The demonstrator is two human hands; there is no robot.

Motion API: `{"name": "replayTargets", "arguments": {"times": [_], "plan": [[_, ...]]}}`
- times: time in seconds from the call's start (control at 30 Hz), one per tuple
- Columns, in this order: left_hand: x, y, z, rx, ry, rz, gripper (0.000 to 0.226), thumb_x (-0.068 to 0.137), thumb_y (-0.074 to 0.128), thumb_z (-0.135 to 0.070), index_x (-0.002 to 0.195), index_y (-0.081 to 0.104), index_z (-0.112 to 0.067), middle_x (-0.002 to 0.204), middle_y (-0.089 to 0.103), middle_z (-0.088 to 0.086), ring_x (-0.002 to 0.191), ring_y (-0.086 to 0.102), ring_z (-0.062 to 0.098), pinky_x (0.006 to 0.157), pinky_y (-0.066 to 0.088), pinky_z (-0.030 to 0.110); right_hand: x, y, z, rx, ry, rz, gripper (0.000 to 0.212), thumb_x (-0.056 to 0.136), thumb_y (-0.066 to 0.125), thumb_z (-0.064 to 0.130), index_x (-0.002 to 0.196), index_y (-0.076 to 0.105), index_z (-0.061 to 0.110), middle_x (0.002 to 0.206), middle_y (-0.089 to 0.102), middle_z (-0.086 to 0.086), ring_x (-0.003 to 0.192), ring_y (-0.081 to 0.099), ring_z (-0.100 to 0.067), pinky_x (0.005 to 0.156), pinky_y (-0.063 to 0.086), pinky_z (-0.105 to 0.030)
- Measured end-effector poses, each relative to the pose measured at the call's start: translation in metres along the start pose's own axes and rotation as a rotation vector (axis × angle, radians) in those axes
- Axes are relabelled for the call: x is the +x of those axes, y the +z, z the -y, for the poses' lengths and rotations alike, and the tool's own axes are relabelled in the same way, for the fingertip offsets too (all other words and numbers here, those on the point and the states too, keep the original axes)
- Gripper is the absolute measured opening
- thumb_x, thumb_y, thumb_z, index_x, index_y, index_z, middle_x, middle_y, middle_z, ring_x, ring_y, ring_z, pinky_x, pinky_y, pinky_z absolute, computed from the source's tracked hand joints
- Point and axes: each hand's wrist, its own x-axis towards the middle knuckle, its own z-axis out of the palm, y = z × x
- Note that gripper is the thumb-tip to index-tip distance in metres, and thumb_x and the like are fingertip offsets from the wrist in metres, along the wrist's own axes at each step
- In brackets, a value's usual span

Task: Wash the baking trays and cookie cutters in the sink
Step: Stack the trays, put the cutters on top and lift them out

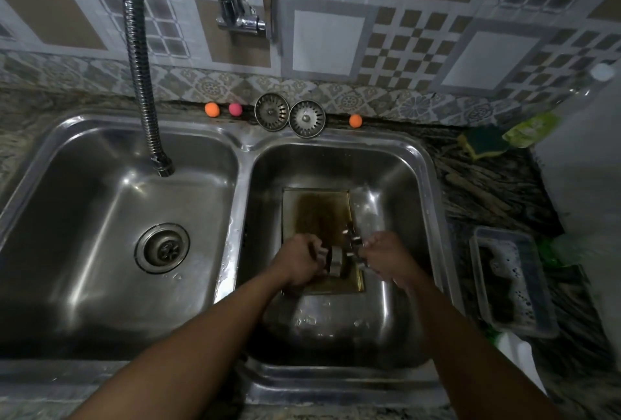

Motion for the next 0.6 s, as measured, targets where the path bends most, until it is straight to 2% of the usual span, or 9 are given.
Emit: {"name": "replayTargets", "arguments": {"times": [0.07, 0.13, 0.2, 0.3, 0.37, 0.43, 0.53, 0.6], "plan": [[0.009, -0.002, -0.003, 0.128, 0.011, -0.072, 0.008, 0.088, 0.065, -0.023, 0.091, 0.061, -0.029, 0.091, 0.067, -0.005, 0.088, 0.063, 0.017, 0.069, 0.044, 0.022, 0.013, 0.005, 0.014, 0.065, 0.031, -0.041, 0.010, 0.083, 0.066, 0.008, 0.077, 0.059, 0.011, 0.064, 0.057, -0.006, 0.048, 0.053, -0.012, 0.042, 0.040, -0.021], [0.010, 0.002, -0.003, 0.265, -0.005, -0.081, 0.015, 0.090, 0.063, -0.029, 0.104, 0.063, -0.027, 0.101, 0.068, 0.001, 0.088, 0.062, 0.020, 0.072, 0.045, 0.028, 0.025, 0.012, 0.024, 0.089, 0.067, -0.059, 0.010, 0.083, 0.064, 0.014, 0.076, 0.058, 0.014, 0.071, 0.060, -0.008, 0.060, 0.059, -0.017, 0.047, 0.045, -0.024], [0.010, 0.008, -0.001, 0.330, -0.031, -0.075, 0.019, 0.089, 0.064, -0.029, 0.108, 0.063, -0.026, 0.104, 0.068, 0.003, 0.085, 0.061, 0.019, 0.073, 0.046, 0.030, 0.035, 0.017, 0.031, 0.049, 0.108, -0.032, 0.007, 0.085, 0.063, 0.020, 0.082, 0.060, 0.015, 0.083, 0.065, -0.009, 0.076, 0.064, -0.022, 0.056, 0.054, -0.030], [0.014, 0.014, 0.002, 0.389, -0.037, -0.123, 0.023, 0.090, 0.060, -0.031, 0.113, 0.062, -0.028, 0.109, 0.068, 0.005, 0.100, 0.065, 0.026, 0.078, 0.048, 0.034, 0.045, 0.026, 0.037, -0.006, 0.113, -0.003, 0.006, 0.089, 0.062, 0.025, 0.089, 0.061, 0.019, 0.091, 0.067, -0.007, 0.083, 0.066, -0.023, 0.060, 0.056, -0.031], [0.017, 0.015, 0.002, 0.380, -0.032, -0.154, 0.026, 0.090, 0.058, -0.036, 0.115, 0.061, -0.029, 0.111, 0.068, 0.005, 0.104, 0.064, 0.027, 0.079, 0.049, 0.034, 0.049, 0.031, 0.040, -0.010, 0.081, -0.005, 0.010, 0.092, 0.061, 0.029, 0.088, 0.059, 0.019, 0.092, 0.068, -0.006, 0.083, 0.066, -0.022, 0.059, 0.057, -0.032], [0.019, 0.017, 0.004, 0.313, -0.014, -0.172, 0.027, 0.089, 0.059, -0.037, 0.115, 0.061, -0.029, 0.110, 0.068, 0.004, 0.102, 0.064, 0.026, 0.076, 0.048, 0.031, 0.052, 0.033, 0.040, -0.013, 0.028, -0.036, 0.016, 0.094, 0.059, 0.030, 0.083, 0.059, 0.018, 0.089, 0.066, -0.008, 0.082, 0.065, -0.023, 0.065, 0.061, -0.039], [0.018, 0.013, 0.014, 0.138, -0.003, -0.246, 0.026, 0.090, 0.061, -0.030, 0.115, 0.062, -0.026, 0.113, 0.066, 0.002, 0.101, 0.063, 0.022, 0.081, 0.051, 0.029, 0.054, 0.036, 0.035, 0.052, -0.048, -0.118, 0.020, 0.095, 0.058, 0.028, 0.078, 0.058, 0.019, 0.085, 0.067, -0.009, 0.079, 0.067, -0.026, 0.071, 0.061, -0.047], [0.018, 0.009, 0.024, 0.076, -0.023, -0.344, 0.030, 0.089, 0.062, -0.025, 0.119, 0.061, -0.024, 0.120, 0.061, 0.003, 0.107, 0.060, 0.022, 0.089, 0.053, 0.034, 0.054, 0.036, 0.026, 0.053, -0.087, -0.184, 0.020, 0.094, 0.060, 0.026, 0.076, 0.057, 0.017, 0.077, 0.066, -0.009, 0.074, 0.067, -0.027, 0.066, 0.059, -0.040]]}}
